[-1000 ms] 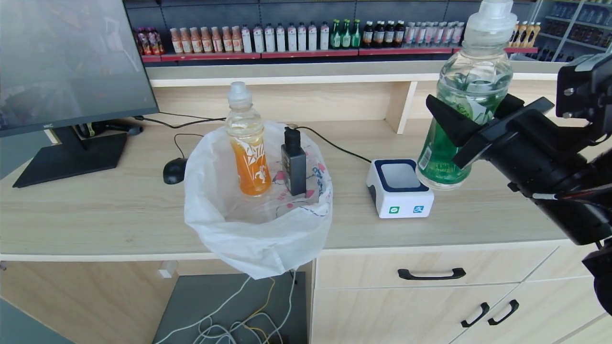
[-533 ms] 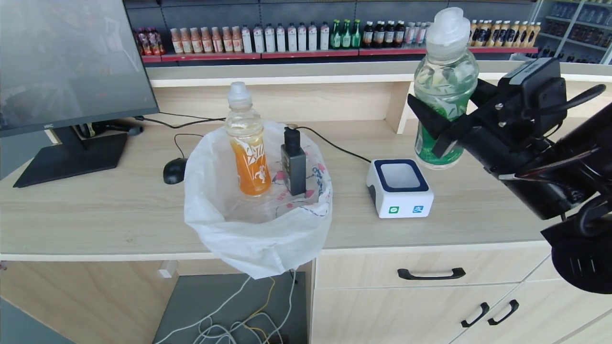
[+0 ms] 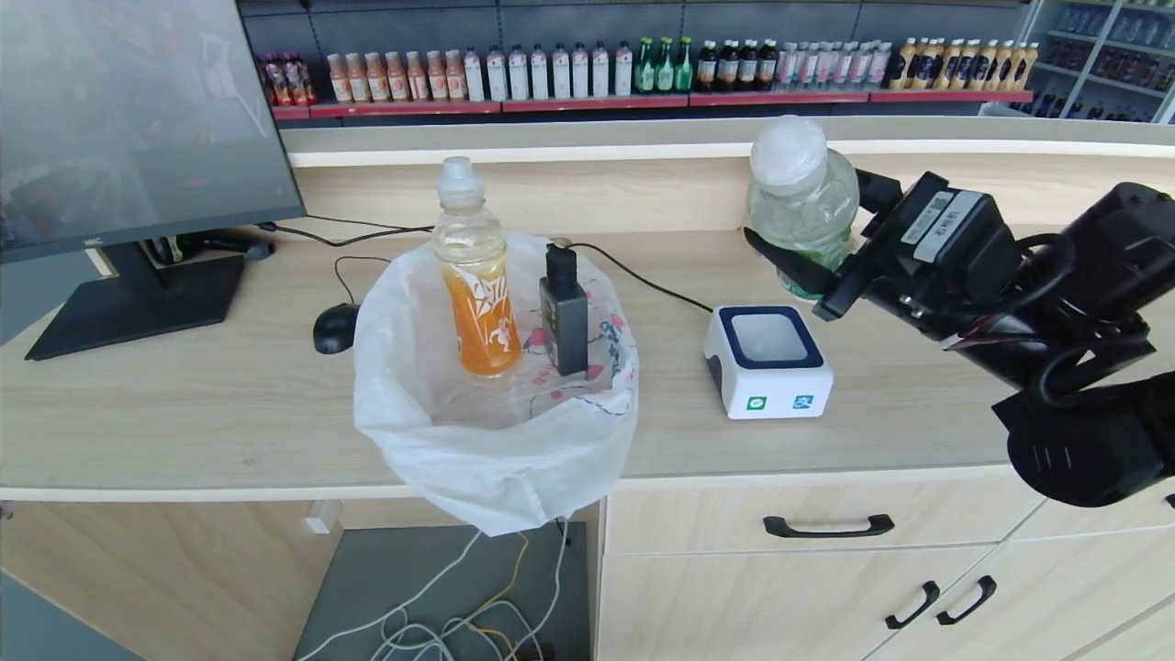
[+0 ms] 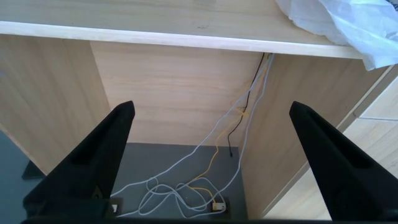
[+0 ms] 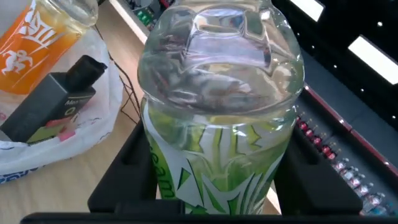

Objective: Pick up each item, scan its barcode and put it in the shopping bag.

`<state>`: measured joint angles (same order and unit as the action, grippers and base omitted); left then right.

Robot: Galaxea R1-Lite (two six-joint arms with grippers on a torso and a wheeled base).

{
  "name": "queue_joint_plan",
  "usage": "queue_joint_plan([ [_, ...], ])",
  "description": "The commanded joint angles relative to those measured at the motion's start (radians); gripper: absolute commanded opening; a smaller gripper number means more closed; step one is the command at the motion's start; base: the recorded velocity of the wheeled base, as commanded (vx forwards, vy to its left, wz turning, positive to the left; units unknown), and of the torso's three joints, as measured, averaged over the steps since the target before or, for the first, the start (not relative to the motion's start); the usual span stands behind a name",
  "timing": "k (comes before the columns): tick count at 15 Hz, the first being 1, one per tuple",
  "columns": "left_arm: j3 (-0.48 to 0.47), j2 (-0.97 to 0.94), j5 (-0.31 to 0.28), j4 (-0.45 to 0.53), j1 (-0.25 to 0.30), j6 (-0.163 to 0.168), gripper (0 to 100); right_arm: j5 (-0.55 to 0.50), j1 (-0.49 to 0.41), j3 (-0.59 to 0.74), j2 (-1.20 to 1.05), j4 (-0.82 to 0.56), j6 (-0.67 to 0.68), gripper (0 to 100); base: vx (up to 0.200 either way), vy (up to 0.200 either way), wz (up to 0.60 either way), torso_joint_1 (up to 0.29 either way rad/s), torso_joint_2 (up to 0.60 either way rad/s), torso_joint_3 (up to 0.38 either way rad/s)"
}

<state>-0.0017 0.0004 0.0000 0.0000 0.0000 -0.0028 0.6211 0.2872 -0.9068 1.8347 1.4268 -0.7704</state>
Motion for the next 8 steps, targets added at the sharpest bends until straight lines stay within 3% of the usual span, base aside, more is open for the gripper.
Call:
queue_joint_plan([
  [1, 0.0, 0.0, 0.0, 0.0, 0.0, 0.0, 100, 0.045, -0.005, -0.009, 0.048, 0.0, -0.026, 0, 0.0, 0.0, 0.0, 0.0, 0.0, 0.0],
  [5, 0.0, 0.0, 0.0, 0.0, 0.0, 0.0, 100, 0.193, -0.062, 0.028, 0.069, 0.0, -0.113, 0, 0.0, 0.0, 0.0, 0.0, 0.0, 0.0],
  [8, 0.0, 0.0, 0.0, 0.0, 0.0, 0.0, 100, 0.247, -0.069, 0.055, 0.071, 0.004, -0.135, 0, 0.0, 0.0, 0.0, 0.0, 0.0, 0.0],
])
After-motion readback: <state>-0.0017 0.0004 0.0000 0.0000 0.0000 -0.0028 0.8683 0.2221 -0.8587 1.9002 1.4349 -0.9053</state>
